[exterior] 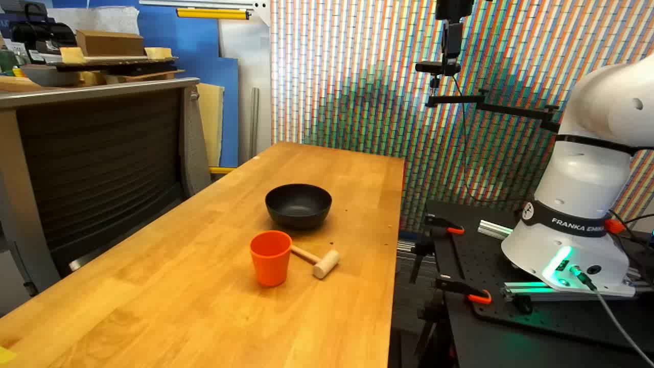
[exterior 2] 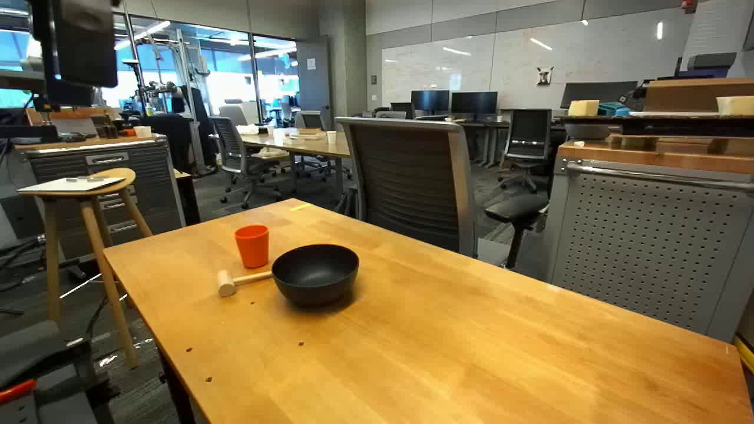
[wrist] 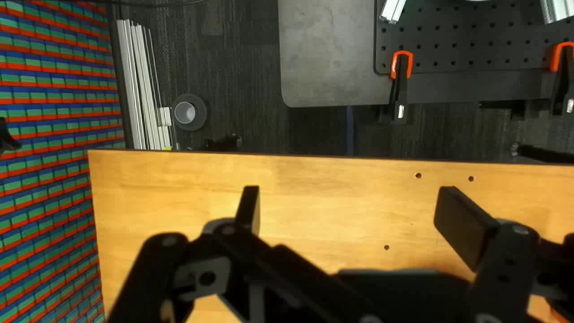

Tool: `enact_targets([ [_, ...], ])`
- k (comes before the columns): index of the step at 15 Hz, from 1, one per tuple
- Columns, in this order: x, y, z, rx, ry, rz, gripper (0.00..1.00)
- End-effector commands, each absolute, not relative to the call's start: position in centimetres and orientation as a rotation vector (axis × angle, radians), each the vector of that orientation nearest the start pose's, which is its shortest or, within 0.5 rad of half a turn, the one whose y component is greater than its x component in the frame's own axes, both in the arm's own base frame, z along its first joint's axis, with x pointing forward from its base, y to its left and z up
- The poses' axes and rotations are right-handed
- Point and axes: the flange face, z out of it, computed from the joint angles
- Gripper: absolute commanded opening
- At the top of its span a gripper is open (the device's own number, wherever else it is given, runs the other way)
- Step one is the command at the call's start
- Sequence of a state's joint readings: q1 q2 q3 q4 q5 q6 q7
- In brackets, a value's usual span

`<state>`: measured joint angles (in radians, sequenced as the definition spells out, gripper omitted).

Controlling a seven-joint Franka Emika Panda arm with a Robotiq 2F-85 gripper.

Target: Put the orange cup in the black bowl

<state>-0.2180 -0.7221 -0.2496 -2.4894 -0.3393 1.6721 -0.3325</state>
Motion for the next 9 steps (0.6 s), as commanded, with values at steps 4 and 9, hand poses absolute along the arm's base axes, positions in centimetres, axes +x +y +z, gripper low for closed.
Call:
enact_targets([
  [4, 27.6, -18.7, 51.4, -3.259, 0.025, 0.241, 1.0],
  [9, 34.9, -15.5, 47.0, -3.224, -0.026, 0.32, 1.0],
])
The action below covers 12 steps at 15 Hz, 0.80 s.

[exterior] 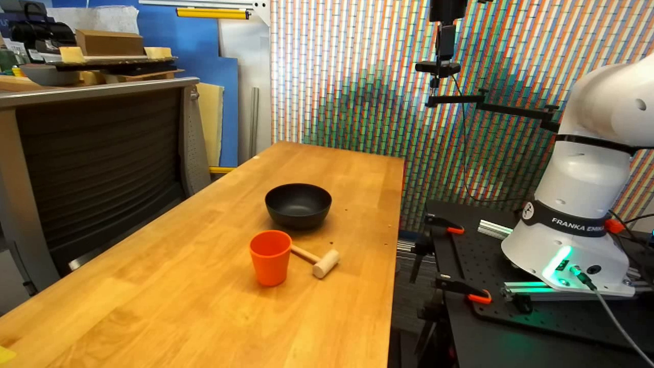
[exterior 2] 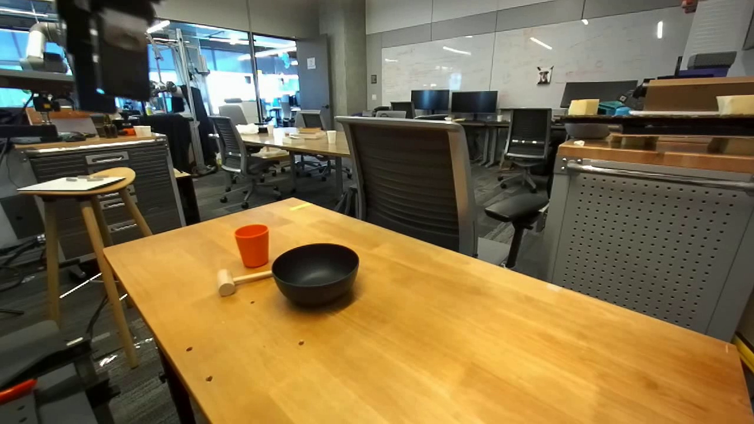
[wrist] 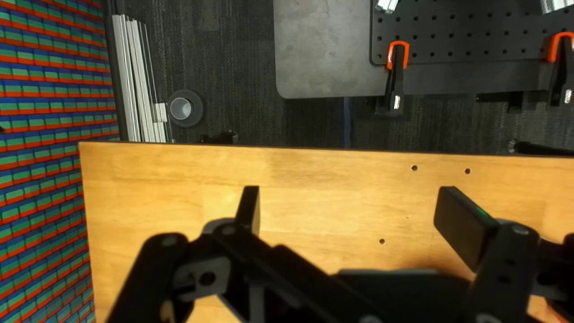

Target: Put the orange cup in the black bowl

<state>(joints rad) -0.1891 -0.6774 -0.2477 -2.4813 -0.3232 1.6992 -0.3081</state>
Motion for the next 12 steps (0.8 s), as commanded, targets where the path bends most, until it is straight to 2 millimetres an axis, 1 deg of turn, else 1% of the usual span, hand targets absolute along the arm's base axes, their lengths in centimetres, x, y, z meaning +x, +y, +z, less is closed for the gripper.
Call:
enact_targets([
  [1, 36.4, -14.4, 45.9, -3.221, -0.04, 0.303, 1.0],
  [4, 41.7, -9.7, 41.9, -3.172, -0.226, 0.291, 1.0],
  [6, 45.2, -6.3, 38.9, -3.136, -0.338, 0.308, 1.0],
  [9, 49.6, -1.2, 34.6, -3.055, -0.476, 0.382, 1.0],
  [12, 53.5, 4.1, 30.8, -3.011, -0.652, 0.439, 1.0],
])
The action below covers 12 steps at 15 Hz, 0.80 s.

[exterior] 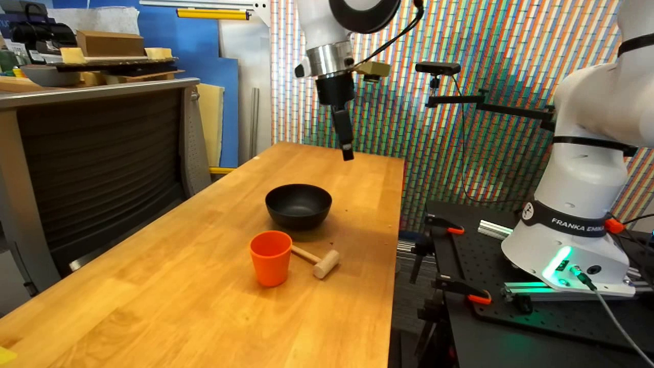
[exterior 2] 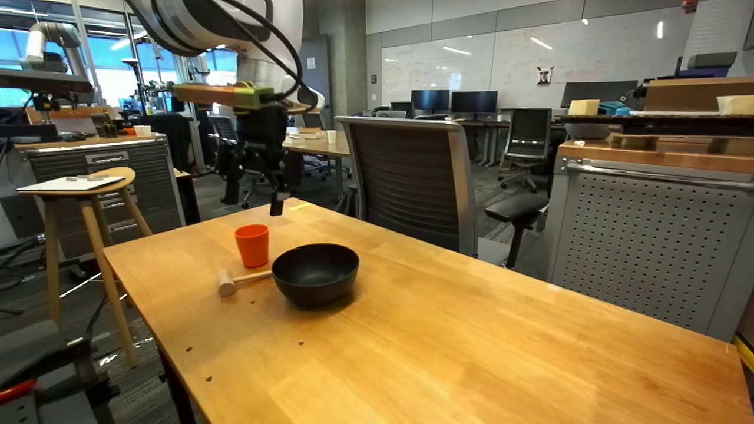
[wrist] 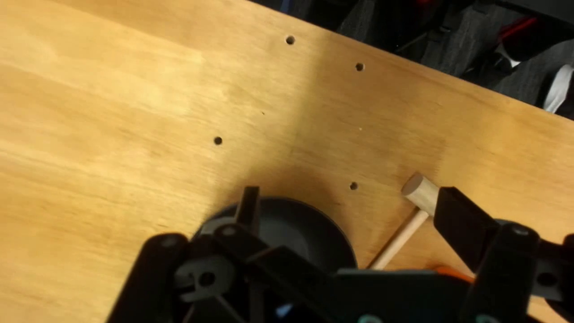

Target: Put the orange cup in the black bowl

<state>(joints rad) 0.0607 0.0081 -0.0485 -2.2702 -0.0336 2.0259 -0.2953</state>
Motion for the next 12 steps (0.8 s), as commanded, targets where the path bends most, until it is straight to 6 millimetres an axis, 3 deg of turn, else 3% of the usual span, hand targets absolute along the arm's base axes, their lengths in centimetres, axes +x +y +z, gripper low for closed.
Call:
enact_targets([
  [1, 54.8, 5.9, 29.6, -2.998, -0.712, 0.462, 1.0],
  [7, 60.9, 14.7, 22.8, -2.927, -0.939, 0.549, 1.0],
  [12, 64.8, 18.2, 19.0, -2.886, -0.996, 0.556, 1.0],
])
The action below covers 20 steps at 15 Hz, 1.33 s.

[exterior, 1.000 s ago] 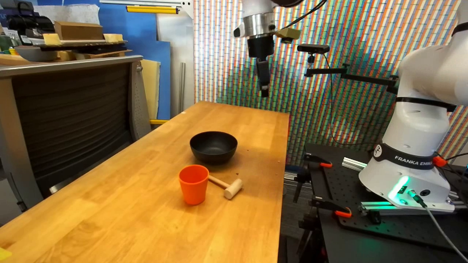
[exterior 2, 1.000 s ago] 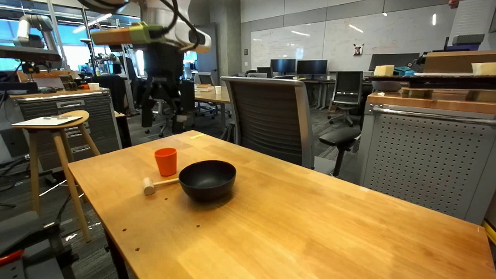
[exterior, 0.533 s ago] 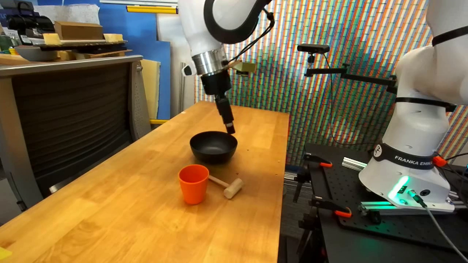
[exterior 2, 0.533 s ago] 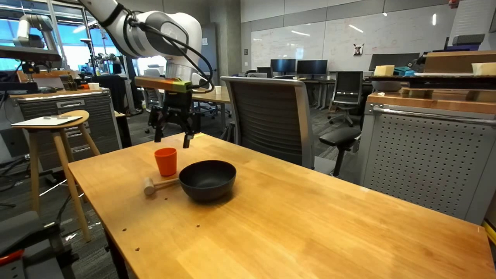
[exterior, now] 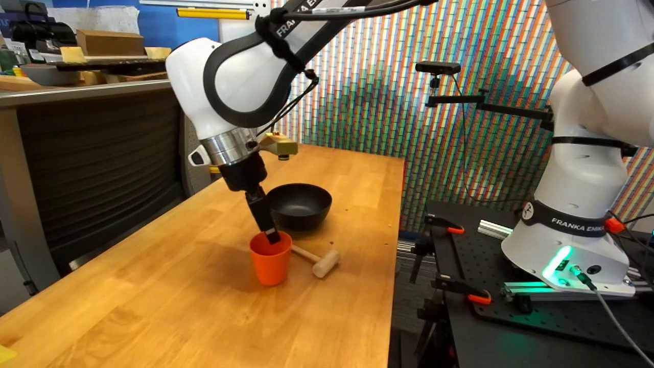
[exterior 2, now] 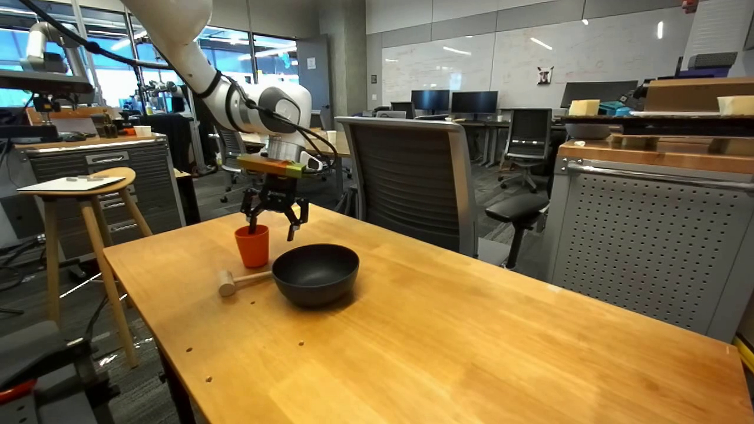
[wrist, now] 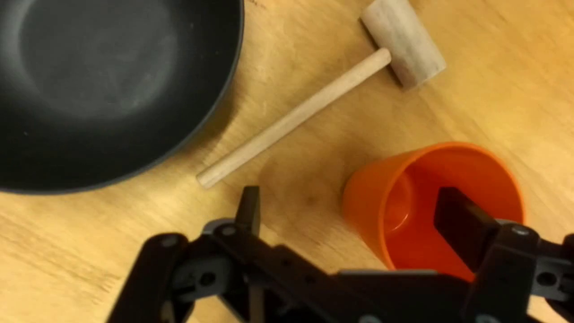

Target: Put the orange cup in the black bowl

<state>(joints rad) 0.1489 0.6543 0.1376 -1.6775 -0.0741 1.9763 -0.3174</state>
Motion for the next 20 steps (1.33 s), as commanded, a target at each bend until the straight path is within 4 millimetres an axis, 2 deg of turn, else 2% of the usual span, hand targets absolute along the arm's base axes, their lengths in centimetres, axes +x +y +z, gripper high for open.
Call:
enact_targets([
  [1, 65.7, 18.4, 18.6, -2.883, -0.999, 0.549, 0.75],
  [2, 66.3, 18.6, 18.3, -2.871, -0.999, 0.553, 0.73],
  [6, 68.5, 18.3, 18.2, -2.841, -0.979, 0.58, 0.4],
  [9, 68.6, 17.8, 18.5, -2.811, -0.977, 0.629, 0.18],
  [11, 68.3, 16.8, 18.8, -2.781, -0.969, 0.67, 0.02],
  [15, 67.4, 13.8, 19.9, -2.738, -0.922, 0.741, 0.02],
  [17, 67.4, 11.7, 22.0, -2.793, -0.873, 0.695, 0.01],
  [20, 67.6, 7.4, 27.2, -2.882, -0.767, 0.533, 0.01],
])
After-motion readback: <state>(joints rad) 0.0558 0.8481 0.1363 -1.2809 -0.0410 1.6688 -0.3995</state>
